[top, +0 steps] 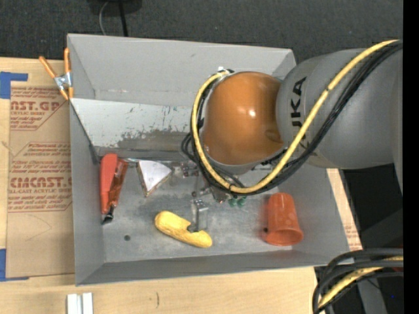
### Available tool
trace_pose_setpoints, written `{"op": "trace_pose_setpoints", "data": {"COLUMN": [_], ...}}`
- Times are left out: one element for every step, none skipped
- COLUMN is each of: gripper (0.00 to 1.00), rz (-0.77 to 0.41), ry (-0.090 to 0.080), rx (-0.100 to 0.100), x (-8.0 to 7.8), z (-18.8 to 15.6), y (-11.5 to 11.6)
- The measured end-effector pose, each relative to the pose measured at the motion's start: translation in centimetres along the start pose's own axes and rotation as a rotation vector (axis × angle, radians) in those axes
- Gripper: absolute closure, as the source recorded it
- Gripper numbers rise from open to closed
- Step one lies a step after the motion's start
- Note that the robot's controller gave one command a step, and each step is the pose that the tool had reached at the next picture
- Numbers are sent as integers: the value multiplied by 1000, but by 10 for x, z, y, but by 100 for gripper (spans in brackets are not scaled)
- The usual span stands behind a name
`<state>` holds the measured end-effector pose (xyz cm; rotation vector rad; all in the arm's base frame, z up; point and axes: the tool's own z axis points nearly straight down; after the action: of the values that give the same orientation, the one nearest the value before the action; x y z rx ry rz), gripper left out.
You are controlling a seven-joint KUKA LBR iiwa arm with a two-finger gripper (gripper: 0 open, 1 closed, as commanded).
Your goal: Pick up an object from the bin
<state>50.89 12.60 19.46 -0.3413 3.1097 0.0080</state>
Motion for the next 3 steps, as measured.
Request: {"op": "trace_pose_setpoints", "data": {"gripper": [0, 0, 0], "rz": [92, 117, 2], "ry": [15, 8, 9], "rx": [3, 2, 1], "x": [19, 16, 18], "z": [43, 62, 92], "y": [-22, -17, -11]}}
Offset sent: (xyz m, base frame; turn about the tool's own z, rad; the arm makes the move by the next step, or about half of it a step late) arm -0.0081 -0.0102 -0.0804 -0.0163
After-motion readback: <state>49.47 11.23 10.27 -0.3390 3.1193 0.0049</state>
